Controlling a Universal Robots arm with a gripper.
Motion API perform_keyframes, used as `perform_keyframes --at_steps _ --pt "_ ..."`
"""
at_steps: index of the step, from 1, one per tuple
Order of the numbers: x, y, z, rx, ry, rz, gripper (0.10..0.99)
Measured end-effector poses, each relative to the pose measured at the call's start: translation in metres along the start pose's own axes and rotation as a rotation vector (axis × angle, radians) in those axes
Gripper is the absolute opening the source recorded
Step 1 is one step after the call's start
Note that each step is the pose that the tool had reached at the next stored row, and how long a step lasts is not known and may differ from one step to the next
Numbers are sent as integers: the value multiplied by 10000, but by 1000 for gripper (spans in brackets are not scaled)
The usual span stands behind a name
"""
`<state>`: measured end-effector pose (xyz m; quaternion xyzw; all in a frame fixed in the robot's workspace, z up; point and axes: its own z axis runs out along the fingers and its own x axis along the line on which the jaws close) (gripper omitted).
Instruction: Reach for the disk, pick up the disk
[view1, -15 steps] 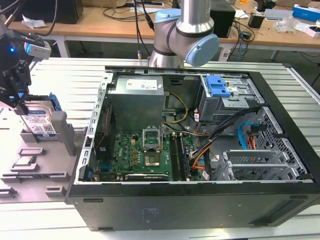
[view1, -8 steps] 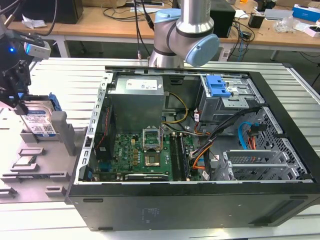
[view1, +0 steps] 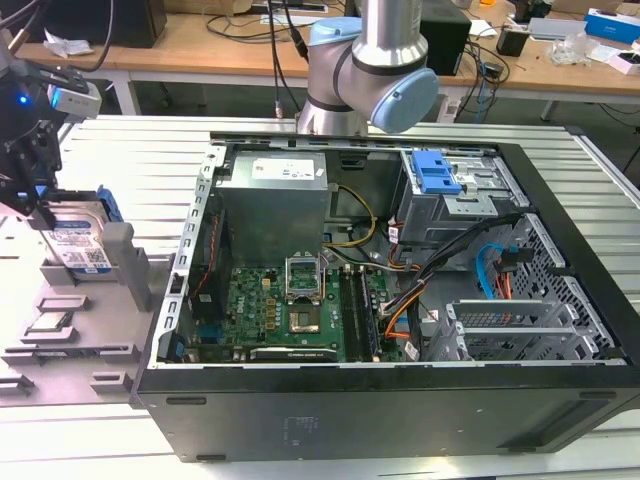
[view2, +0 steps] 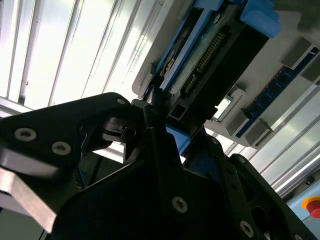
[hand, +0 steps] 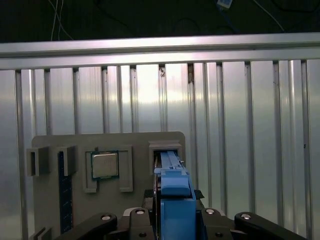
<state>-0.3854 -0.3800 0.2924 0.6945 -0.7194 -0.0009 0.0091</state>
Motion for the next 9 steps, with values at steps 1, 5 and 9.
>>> perform_keyframes --at_steps 1,5,9 --pt "0 0 0 0 1 0 369" --pt "0 1 -9 -1 1 0 369" --pt "1 1 -95 0 1 1 369"
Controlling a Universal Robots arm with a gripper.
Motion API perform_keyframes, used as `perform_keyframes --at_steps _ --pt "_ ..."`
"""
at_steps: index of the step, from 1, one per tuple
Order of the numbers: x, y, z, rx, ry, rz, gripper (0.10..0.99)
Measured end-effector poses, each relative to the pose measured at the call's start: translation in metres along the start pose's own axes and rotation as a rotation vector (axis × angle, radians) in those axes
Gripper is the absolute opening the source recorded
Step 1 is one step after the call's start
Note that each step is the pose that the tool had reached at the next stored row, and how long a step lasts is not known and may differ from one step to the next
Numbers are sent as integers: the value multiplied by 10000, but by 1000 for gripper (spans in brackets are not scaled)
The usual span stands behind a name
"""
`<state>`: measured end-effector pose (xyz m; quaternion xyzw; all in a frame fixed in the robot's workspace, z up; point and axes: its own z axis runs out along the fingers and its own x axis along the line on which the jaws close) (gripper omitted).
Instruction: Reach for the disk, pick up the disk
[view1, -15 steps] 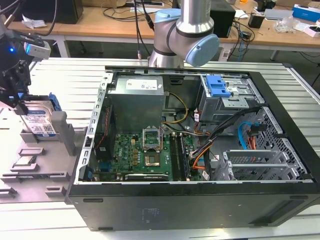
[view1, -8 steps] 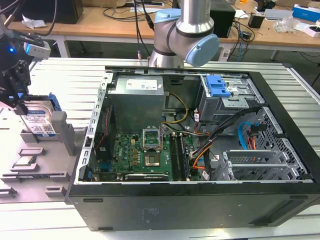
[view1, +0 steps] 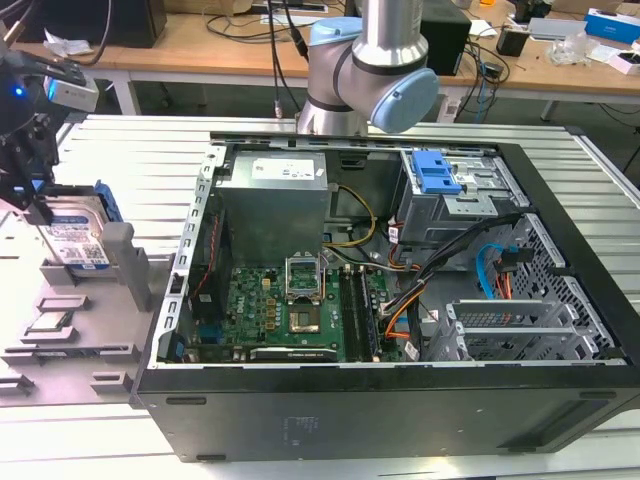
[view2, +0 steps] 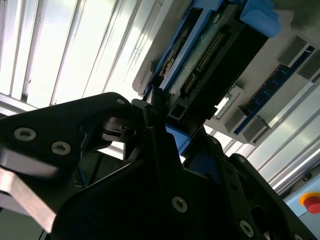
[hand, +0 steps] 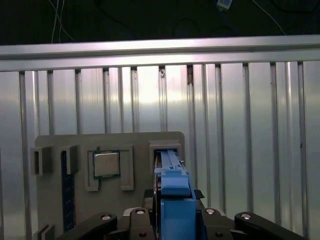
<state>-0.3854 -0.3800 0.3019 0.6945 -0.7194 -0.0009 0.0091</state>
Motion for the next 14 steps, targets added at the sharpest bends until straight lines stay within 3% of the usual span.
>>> perform_keyframes --at_steps 11,14 --pt "3 3 -280 0 0 -1 369" --pt "5 2 -453 -1 0 0 369"
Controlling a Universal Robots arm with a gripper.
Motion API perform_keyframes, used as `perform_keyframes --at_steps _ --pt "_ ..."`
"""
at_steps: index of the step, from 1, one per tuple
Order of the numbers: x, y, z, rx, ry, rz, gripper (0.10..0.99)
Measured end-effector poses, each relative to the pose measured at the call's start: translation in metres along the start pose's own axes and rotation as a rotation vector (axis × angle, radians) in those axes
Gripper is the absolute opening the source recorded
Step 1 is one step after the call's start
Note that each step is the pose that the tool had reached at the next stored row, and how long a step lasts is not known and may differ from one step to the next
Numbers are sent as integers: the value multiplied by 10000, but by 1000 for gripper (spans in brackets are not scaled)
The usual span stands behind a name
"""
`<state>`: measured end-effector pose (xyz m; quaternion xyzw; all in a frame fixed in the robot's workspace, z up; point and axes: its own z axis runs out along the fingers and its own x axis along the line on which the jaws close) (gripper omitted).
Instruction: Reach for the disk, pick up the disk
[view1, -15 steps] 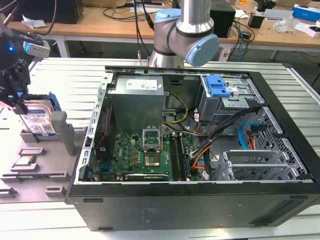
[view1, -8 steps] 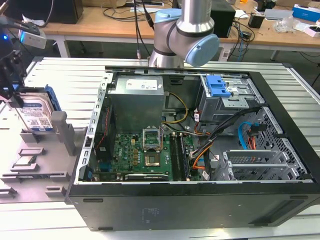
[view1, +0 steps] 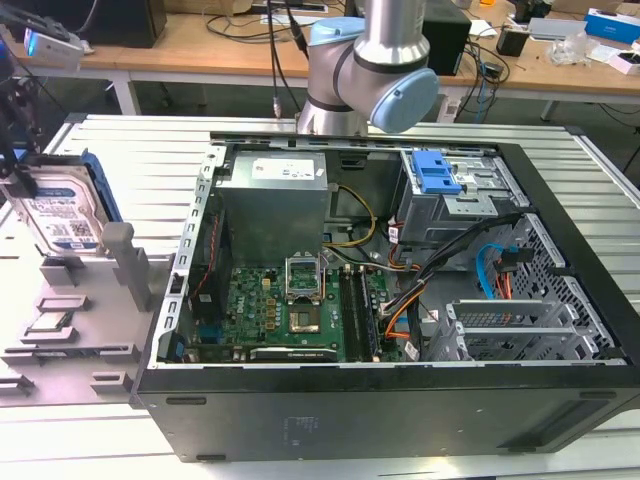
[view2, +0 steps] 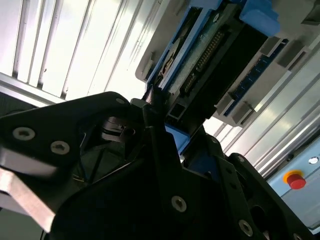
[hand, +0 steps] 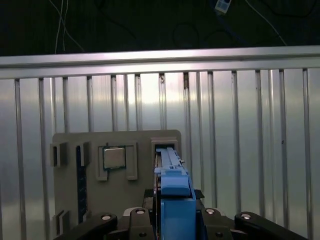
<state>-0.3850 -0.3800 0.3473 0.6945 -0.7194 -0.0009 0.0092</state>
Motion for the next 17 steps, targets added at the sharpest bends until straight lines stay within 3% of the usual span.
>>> perform_keyframes --at_steps 3,13,17 --pt "1 -1 -123 1 0 0 369" --pt "4 1 -342 0 0 0 369" --pt "5 1 -502 1 0 0 369"
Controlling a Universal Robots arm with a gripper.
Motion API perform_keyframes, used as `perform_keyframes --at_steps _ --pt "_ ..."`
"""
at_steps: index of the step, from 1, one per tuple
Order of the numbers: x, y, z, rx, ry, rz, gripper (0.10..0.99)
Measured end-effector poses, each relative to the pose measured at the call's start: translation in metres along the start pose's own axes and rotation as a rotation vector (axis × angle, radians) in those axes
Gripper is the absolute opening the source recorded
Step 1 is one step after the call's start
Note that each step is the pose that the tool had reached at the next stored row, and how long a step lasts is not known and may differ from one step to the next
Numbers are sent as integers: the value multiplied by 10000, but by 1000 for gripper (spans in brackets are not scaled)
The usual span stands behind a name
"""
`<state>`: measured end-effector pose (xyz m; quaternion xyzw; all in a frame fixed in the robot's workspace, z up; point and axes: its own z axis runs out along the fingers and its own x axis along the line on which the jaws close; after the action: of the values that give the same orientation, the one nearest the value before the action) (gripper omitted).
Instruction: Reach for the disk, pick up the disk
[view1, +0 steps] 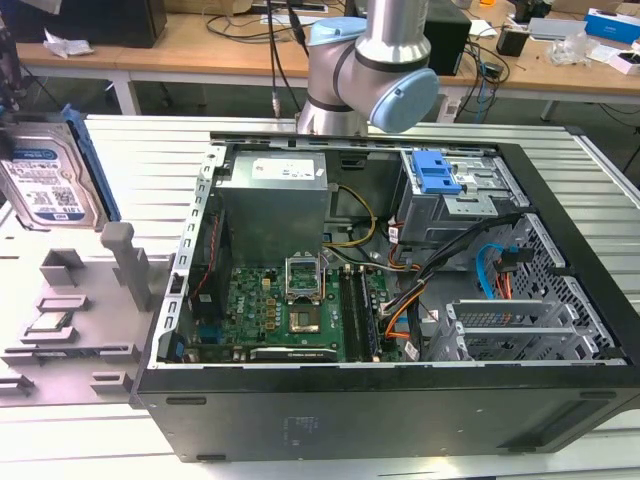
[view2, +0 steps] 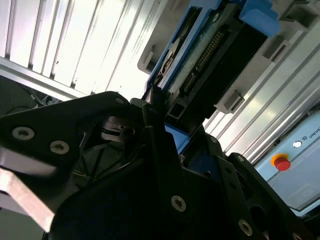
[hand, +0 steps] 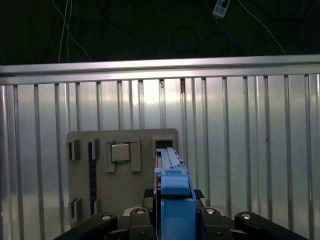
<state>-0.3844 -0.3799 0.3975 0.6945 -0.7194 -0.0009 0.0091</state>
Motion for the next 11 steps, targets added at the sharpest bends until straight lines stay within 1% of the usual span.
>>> perform_keyframes --at_steps 9,11 --pt "2 0 -168 0 0 0 369" --pt "2 -1 -223 -1 0 0 369"
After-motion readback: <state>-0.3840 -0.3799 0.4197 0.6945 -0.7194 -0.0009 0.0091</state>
